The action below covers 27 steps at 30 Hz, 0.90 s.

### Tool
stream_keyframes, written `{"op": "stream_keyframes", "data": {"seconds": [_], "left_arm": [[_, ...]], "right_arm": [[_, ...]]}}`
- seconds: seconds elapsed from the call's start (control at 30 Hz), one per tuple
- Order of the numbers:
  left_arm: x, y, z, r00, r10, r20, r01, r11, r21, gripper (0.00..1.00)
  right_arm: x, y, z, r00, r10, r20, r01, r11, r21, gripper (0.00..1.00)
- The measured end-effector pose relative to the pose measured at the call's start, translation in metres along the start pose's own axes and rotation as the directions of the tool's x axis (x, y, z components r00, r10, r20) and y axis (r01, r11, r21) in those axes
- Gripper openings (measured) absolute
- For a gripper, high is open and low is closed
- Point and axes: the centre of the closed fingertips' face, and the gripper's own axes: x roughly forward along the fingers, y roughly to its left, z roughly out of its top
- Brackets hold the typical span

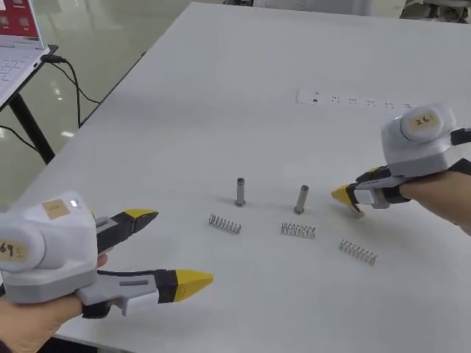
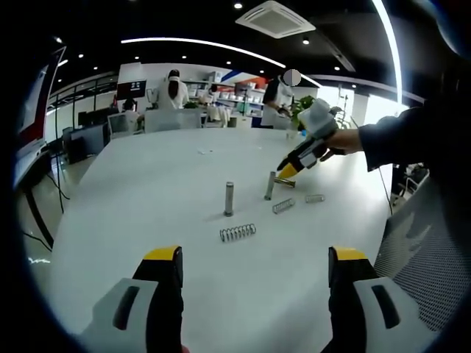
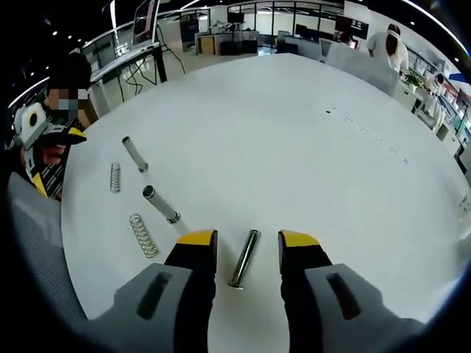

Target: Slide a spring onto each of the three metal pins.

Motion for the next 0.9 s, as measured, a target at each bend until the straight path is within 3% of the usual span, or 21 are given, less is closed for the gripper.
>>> {"op": "stream_keyframes", "data": {"seconds": [0.4, 0.9], "left_arm": [[0.000, 0.001, -0.001, 1.0000, -0.003, -0.006, 0.003, 1.000, -0.005, 0.79], [0.001, 0.001, -0.004, 1.0000, -0.004, -0.008, 0.004, 1.000, -0.015, 0.77]], "right_arm": [[0.010, -0.004, -0.007, 0.9973, -0.019, -0.071, 0.020, 1.000, 0.019, 0.25], [0.014, -0.005, -0.012, 0.9920, -0.034, -0.122, 0.037, 0.999, 0.020, 0.16]]}}
